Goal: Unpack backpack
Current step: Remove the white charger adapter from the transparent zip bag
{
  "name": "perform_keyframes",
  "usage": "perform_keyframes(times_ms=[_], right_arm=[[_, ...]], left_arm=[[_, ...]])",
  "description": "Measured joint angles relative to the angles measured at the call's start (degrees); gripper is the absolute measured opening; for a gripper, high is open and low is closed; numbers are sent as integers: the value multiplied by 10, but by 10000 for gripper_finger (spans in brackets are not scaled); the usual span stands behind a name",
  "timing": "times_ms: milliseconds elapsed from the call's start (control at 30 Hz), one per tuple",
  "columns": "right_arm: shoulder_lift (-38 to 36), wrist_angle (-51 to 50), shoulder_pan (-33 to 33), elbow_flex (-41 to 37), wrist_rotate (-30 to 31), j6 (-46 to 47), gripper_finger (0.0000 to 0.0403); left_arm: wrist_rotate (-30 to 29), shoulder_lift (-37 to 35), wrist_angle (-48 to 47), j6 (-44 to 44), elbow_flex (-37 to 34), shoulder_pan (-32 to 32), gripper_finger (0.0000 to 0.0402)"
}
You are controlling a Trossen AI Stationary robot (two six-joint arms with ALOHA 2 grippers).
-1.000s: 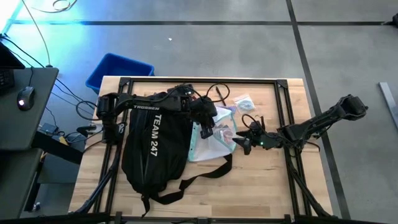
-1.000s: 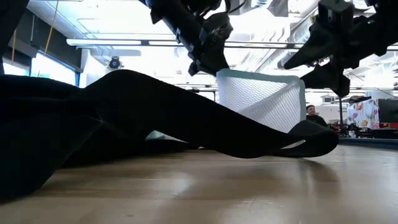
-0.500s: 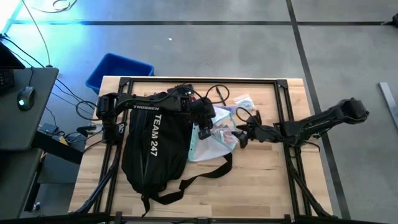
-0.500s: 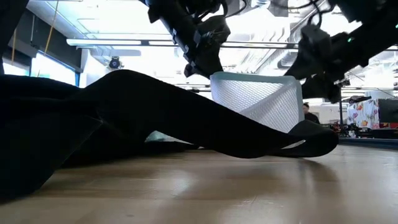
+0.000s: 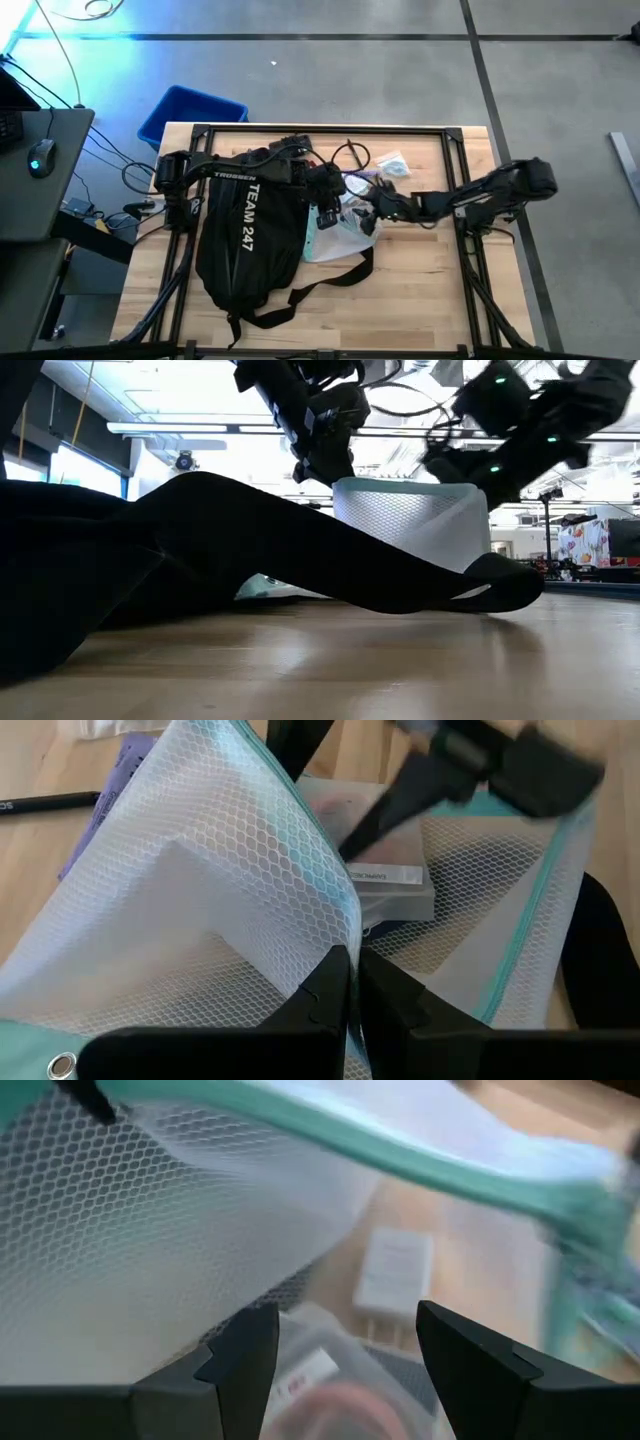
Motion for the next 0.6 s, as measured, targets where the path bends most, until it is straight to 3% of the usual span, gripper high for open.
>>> perform_keyframes(times_ms=[100, 267, 600], right_arm=[[42, 1, -16, 38, -31, -25, 220], [103, -1, -41, 78, -34, -45, 228], [141, 0, -68, 97, -30, -36, 306]], left_arm=[[-1, 0, 0, 0, 0, -1, 0], [-2, 0, -2, 5, 0, -6, 0], [-3, 0, -5, 21, -1, -10, 0]])
